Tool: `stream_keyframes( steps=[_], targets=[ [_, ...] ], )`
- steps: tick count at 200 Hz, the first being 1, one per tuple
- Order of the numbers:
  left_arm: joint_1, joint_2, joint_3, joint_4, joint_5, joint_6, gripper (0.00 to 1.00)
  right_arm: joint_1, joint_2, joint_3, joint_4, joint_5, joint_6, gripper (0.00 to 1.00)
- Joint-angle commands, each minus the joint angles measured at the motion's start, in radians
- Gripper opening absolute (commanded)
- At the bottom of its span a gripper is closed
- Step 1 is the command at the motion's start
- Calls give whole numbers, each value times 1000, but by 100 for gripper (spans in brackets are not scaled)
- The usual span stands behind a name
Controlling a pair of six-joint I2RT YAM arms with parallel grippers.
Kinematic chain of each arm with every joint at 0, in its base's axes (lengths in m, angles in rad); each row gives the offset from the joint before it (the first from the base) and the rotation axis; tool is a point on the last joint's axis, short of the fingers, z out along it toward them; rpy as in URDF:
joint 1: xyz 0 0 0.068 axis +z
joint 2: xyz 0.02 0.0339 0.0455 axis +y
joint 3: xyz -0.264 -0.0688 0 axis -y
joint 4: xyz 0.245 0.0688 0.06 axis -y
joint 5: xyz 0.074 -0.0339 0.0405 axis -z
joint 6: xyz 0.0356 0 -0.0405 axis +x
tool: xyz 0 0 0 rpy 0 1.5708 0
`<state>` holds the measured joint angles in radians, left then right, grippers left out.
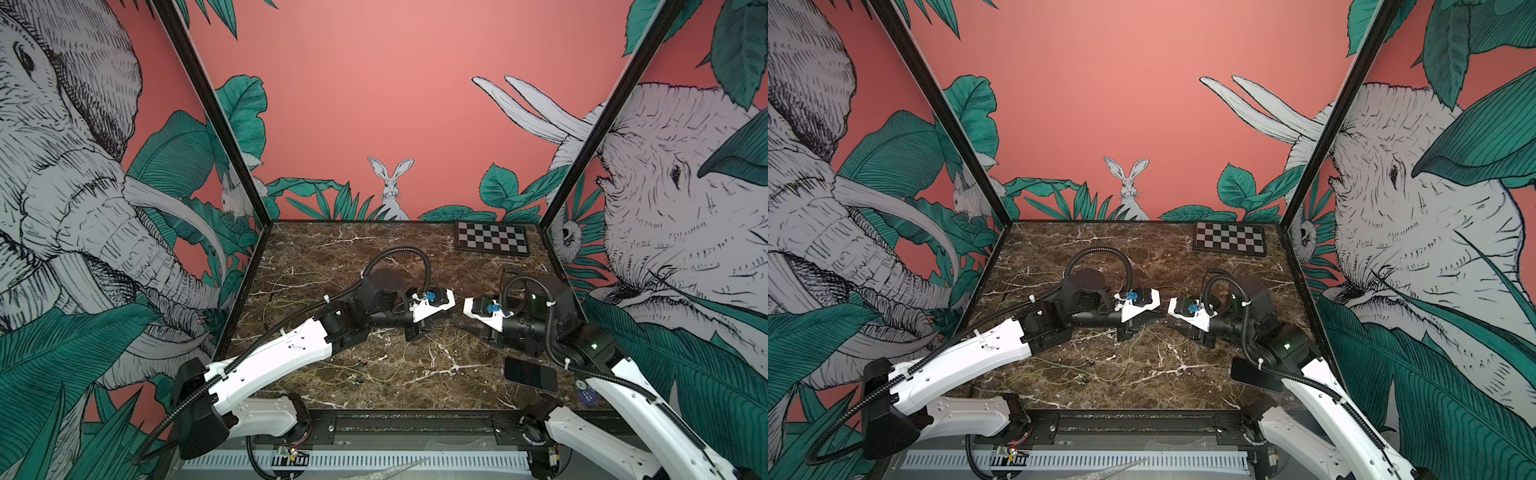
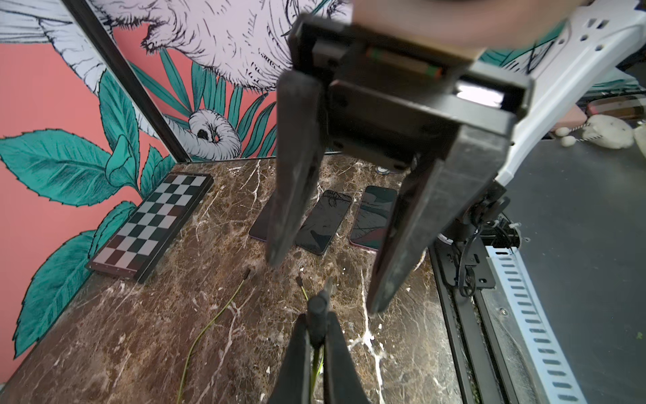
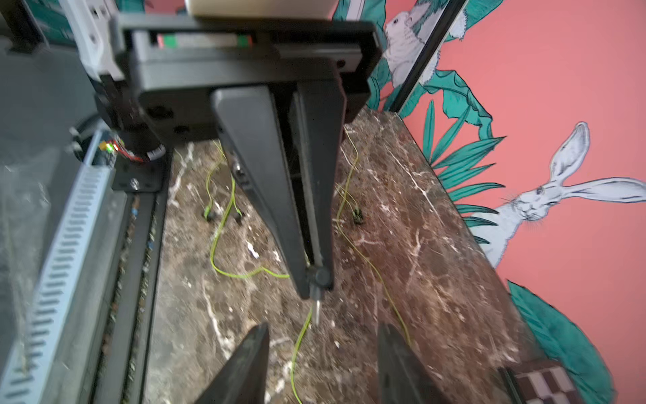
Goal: Plug wired earphones into phones
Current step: Pick up the wired earphone from the center of the board.
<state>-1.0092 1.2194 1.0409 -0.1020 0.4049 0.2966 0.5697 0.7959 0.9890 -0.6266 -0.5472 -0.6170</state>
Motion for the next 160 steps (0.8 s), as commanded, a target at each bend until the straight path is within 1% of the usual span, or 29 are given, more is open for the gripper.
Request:
stream_keyframes(
  steps=[1, 13, 27, 38, 52, 73, 85, 101, 112, 138, 160],
  targets=[
    [-4, -28, -67, 44, -87, -81, 0, 8, -35, 36, -167, 154, -157, 62],
    [-1, -18, -93, 52, -125, -117, 0, 8, -41, 42, -241, 232, -203, 65],
    [19, 3, -115, 55, -136, -171, 0, 8, -25, 58, -356, 307, -247, 67],
    [49, 21, -131, 68, -117, -224, 0, 9, 6, 69, -467, 352, -276, 68],
    [97, 43, -147, 90, -65, -297, 0, 7, 67, 65, -594, 416, -294, 68],
    [145, 68, -143, 78, -44, -346, 0, 7, 159, 39, -726, 479, -292, 68],
    [154, 83, -125, 37, -56, -345, 0, 7, 192, 14, -738, 516, -288, 69],
    [162, 103, -80, -54, -72, -330, 0, 7, 213, -20, -722, 570, -286, 74],
    [170, 110, -66, -82, -82, -341, 0, 7, 228, -55, -707, 611, -292, 77],
    [190, 111, -87, -56, -61, -370, 0, -6, 281, -118, -721, 660, -316, 79],
    [200, 107, -102, -26, -52, -400, 0, -50, 316, -158, -681, 668, -348, 81]
  ],
)
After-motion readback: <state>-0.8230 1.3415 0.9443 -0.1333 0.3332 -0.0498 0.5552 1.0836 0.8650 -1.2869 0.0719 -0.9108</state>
